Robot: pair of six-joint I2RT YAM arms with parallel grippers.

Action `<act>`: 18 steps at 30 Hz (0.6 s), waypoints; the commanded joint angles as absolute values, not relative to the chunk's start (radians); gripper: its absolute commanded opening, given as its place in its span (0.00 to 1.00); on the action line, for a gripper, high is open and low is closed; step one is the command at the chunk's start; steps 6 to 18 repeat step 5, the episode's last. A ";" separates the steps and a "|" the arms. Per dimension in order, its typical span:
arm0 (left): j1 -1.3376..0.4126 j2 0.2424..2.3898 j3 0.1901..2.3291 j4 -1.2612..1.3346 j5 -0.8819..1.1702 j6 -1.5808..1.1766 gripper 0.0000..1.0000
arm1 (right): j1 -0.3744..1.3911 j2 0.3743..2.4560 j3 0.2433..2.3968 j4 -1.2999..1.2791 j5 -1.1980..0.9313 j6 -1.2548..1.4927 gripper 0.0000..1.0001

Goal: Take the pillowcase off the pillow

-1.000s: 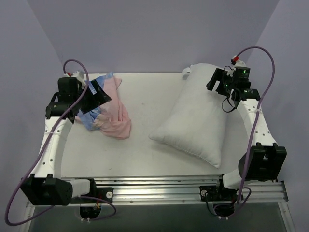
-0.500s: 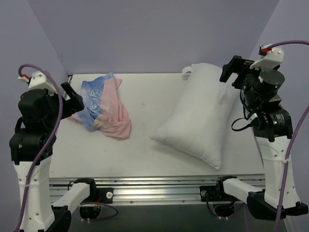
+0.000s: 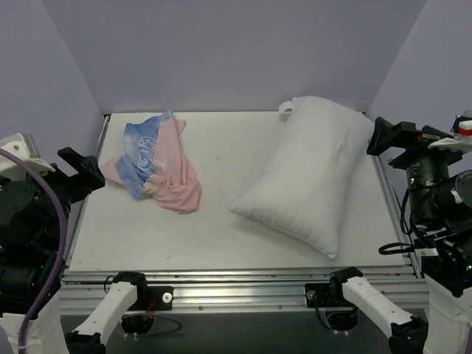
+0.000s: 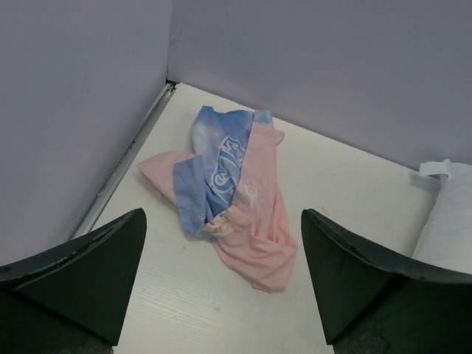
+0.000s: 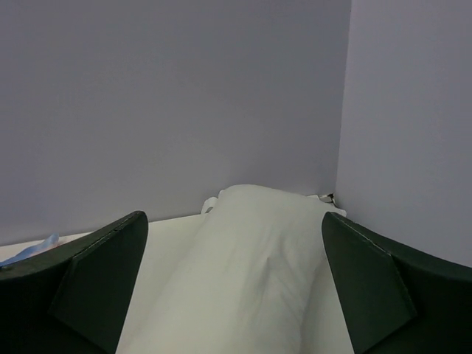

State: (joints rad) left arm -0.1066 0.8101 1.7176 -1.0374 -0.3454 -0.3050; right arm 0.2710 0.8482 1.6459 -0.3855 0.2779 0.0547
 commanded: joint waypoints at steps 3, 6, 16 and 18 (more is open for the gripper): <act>-0.129 0.830 1.801 -1.035 -0.391 -0.284 0.94 | 0.282 0.816 1.620 -0.350 0.319 0.025 1.00; -0.133 0.834 1.807 -1.037 -0.397 -0.281 0.94 | 0.282 0.810 1.612 -0.345 0.322 0.020 1.00; -0.133 0.834 1.807 -1.037 -0.397 -0.281 0.94 | 0.282 0.810 1.612 -0.345 0.322 0.020 1.00; -0.133 0.834 1.807 -1.037 -0.397 -0.281 0.94 | 0.282 0.810 1.612 -0.345 0.322 0.020 1.00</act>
